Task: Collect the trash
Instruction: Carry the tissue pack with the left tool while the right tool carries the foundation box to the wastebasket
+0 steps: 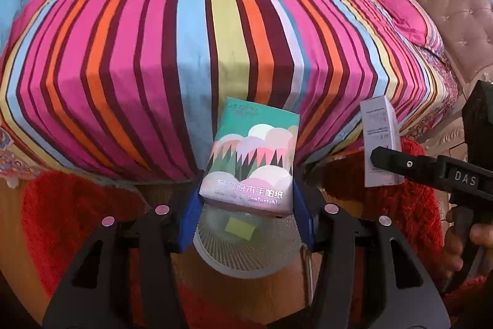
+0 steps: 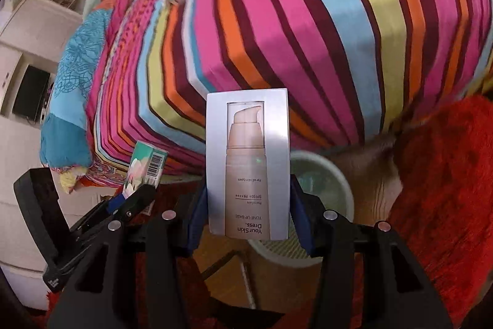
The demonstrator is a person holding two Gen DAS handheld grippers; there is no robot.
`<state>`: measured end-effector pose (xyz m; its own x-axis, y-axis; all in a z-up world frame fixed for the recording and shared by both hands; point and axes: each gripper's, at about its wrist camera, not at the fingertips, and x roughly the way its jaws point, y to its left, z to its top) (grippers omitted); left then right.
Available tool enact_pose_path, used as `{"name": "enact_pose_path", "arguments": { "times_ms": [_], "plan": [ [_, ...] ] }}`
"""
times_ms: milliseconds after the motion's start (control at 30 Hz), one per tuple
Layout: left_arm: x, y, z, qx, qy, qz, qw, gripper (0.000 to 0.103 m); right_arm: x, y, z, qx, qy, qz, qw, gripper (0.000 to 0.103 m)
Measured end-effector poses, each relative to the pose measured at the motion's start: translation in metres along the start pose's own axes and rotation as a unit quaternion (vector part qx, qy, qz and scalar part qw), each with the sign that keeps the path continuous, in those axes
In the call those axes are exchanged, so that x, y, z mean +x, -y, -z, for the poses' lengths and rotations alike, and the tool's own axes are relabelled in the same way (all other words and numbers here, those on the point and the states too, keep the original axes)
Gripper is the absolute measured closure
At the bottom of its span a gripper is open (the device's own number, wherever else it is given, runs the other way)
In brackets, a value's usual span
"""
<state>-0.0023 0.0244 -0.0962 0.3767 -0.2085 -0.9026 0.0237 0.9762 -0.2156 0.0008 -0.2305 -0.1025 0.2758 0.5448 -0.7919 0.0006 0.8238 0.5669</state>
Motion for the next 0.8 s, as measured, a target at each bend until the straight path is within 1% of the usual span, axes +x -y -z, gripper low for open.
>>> {"name": "enact_pose_path", "arguments": {
  "times_ms": [133,233,433,533,567,667,800],
  "plan": [
    [0.015,0.002,0.006,0.004,-0.031,0.007,0.9995,0.052,0.009,0.008,0.004,0.021,-0.023,0.005,0.999,0.056],
    [0.036,0.000,0.011,-0.002,-0.063,0.008,0.9980,0.052,0.018,0.016,0.007,0.033,-0.047,0.011,0.998,0.056],
    [0.062,-0.002,0.018,0.001,-0.107,0.004,0.9943,0.051,0.045,0.029,0.018,0.046,-0.105,0.023,0.993,0.056],
    [0.076,0.000,0.021,0.007,-0.133,-0.002,0.9910,0.051,0.057,0.031,0.023,0.049,-0.130,0.026,0.990,0.056],
    [0.083,-0.001,0.024,0.008,-0.147,-0.007,0.9890,0.052,0.061,0.033,0.025,0.052,-0.138,0.026,0.989,0.056],
    [0.095,-0.003,0.028,0.006,-0.174,-0.008,0.9847,0.051,0.072,0.037,0.029,0.060,-0.159,0.029,0.985,0.056],
    [0.105,-0.005,0.033,0.006,-0.197,-0.009,0.9804,0.051,0.086,0.041,0.035,0.069,-0.197,0.038,0.977,0.056]
  ]
}}
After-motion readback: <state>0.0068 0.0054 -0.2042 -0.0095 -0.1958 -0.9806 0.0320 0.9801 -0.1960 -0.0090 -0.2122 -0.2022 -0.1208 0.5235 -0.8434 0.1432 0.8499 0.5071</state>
